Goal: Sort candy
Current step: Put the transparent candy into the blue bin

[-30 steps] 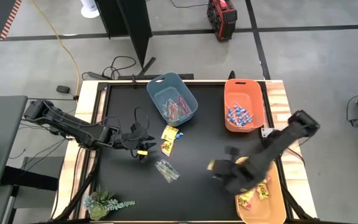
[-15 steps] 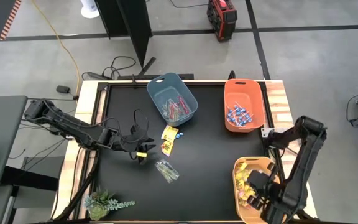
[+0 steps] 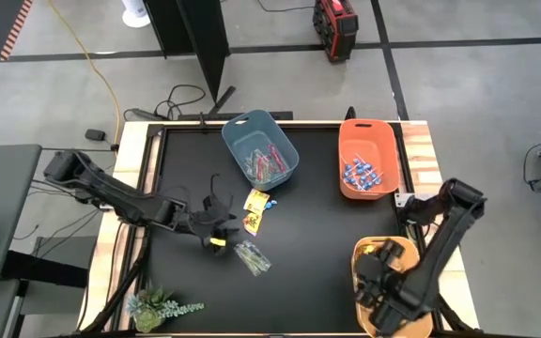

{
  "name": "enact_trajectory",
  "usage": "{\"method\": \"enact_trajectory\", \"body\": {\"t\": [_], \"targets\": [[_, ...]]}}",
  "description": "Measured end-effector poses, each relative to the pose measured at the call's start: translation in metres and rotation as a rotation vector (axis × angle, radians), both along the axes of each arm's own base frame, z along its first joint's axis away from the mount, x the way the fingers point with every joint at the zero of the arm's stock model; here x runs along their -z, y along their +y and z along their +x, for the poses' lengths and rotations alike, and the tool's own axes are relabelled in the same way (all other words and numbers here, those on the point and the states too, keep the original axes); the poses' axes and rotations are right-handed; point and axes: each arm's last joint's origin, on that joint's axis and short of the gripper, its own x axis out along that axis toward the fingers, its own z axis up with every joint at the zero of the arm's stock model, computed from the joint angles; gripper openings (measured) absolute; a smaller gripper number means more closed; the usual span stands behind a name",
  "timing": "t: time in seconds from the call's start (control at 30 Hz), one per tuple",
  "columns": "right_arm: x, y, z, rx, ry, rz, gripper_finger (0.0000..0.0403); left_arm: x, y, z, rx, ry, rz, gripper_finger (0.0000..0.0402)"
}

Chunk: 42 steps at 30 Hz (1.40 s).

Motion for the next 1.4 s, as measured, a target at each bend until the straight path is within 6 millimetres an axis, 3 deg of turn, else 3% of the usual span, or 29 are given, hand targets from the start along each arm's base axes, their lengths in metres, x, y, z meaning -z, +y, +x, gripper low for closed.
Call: {"method": "enact_trajectory", "body": {"t": [0.2,0.43,0.6,0.77,0.87,0.97,1.17,1.4], "targets": [[-0.005,-0.024,0.049,-0.125,-0.1,-0.084,0.0293,0.02,0.002,0.032,0.013,0.052,-0.011,0.0246],[-0.008,-0.046,0.104,-0.28,-0.215,-0.064,0.0292,0.045,0.019,0.059,-0.05,0.202,-0.02,0.0256],[-0.009,-0.043,0.138,-0.437,-0.342,-0.061,0.0292,0.048,0.026,0.062,-0.044,0.289,-0.035,0.0256],[0.021,-0.037,0.173,-0.541,-0.366,-0.022,0.0292,0.033,0.021,0.055,-0.007,0.28,-0.015,0.0256],[0.041,-0.039,0.182,-0.545,-0.304,-0.046,0.0292,0.026,0.008,0.051,0.084,0.26,0.032,0.0256],[0.049,-0.043,0.184,-0.537,-0.262,-0.058,0.0292,0.024,-0.01,0.049,0.216,0.248,0.111,0.0253],[0.049,-0.045,0.185,-0.531,-0.264,-0.059,0.0292,0.025,-0.045,0.041,0.51,0.23,0.236,0.0233],[0.049,-0.047,0.186,-0.526,-0.263,-0.061,0.0292,0.036,-0.056,0.04,0.566,0.257,0.248,0.0214]]}}
